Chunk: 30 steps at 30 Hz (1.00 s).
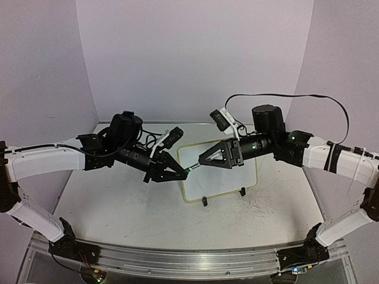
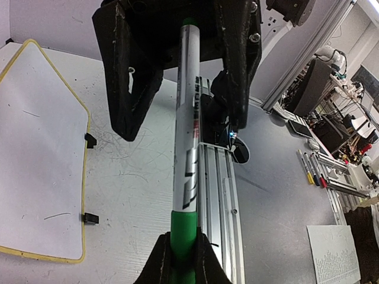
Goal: Write a sentence on the whiteboard
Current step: Open the pen cap from the whiteboard marker.
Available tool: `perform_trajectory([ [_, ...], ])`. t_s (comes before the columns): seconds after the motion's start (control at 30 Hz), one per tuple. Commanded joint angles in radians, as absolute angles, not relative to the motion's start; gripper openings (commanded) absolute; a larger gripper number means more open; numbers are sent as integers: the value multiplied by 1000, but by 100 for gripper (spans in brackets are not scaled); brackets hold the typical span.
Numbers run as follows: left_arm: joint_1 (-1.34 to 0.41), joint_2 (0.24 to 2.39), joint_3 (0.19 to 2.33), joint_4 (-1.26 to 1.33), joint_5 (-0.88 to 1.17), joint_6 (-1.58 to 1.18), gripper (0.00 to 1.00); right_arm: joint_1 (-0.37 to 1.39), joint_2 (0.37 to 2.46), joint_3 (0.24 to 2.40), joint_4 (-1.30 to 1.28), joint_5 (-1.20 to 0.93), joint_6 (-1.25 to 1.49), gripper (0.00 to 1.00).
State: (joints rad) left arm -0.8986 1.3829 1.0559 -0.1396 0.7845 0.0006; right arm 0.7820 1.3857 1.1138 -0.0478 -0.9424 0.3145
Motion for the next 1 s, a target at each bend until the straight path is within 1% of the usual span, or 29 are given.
perform_trajectory([
  [0.0,-899,1390,1117,-144,805,15,0,792,1402,1164,-32,-969,300,48],
  [0.07,-899,1394,1118,-145,805,16,0,793,1406,1166,-49,-957,291,47],
  [0.17,-899,1396,1115,-146,806,17,0,793,1410,1164,-62,-956,278,43],
  [0.4,-899,1403,1119,-149,813,17,0,799,1434,1174,-71,-972,267,30],
  [0.57,-899,1405,1117,-151,813,17,0,804,1440,1177,-71,-988,264,24],
  [0.67,-899,1405,1117,-154,813,17,0,807,1442,1174,-72,-1001,260,18],
  [0.9,-899,1408,1117,-158,819,17,0,806,1443,1170,-72,-1014,253,16],
  [0.93,-899,1408,1117,-158,818,17,0,806,1444,1171,-73,-1017,253,15],
  [0.97,-899,1408,1116,-158,818,16,0,806,1445,1172,-73,-1020,252,12],
])
